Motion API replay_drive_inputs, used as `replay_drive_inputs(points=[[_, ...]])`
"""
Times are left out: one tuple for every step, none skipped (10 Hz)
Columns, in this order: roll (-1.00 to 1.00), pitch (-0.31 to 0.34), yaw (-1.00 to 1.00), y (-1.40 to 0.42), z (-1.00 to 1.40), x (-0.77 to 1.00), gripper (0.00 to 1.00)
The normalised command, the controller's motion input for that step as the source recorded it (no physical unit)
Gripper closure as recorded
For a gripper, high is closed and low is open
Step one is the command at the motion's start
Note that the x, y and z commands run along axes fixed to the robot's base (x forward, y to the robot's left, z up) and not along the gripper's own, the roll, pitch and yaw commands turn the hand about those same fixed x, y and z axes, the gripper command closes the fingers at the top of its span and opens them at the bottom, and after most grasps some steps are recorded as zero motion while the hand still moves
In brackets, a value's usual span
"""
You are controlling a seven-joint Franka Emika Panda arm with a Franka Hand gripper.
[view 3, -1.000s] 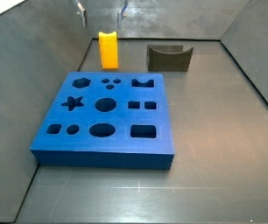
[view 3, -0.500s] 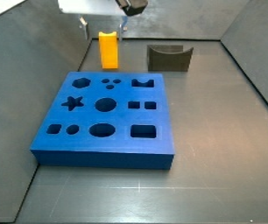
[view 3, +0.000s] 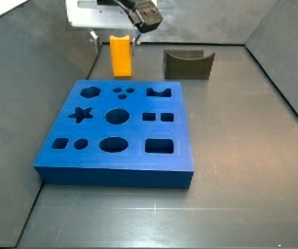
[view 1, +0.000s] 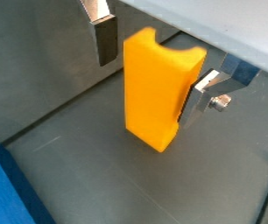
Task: Pick up the arch object. Move up. Rotate the arch object. Move to above the board. Insert the arch object.
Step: Rotate the arch object, then move to above the board.
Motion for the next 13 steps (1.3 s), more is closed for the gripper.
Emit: replay_drive_inputs(points=[[0.00,0.000,0.00,0.00,0.00,0.00,1.00],[0.16,0.211,-0.23,-0.13,1.00,0.27,1.00],[0.16,0.223,-0.22,-0.13,1.00,0.27,1.00],[0.17,0.236,-0.19,-0.13,1.00,0.26,1.00],[0.16,0.184,-0.09,-0.11,1.00,0.23,1.00],[0.15,0.154,-0.05,-0.11,1.00,0.22,1.00],[0.15,0.111,-0.02,-0.10,1.00,0.20,1.00],[0.15,0.096,0.00,-0.10,1.00,0.19,1.00],[0.15,0.095,0.01,-0.09,1.00,0.18,1.00],[0.15,0.094,0.01,-0.09,1.00,0.17,1.00],[0.15,0.089,0.02,-0.08,1.00,0.16,1.00],[0.15,0.086,0.02,-0.08,1.00,0.15,1.00],[0.16,0.086,0.02,-0.08,1.00,0.14,1.00]])
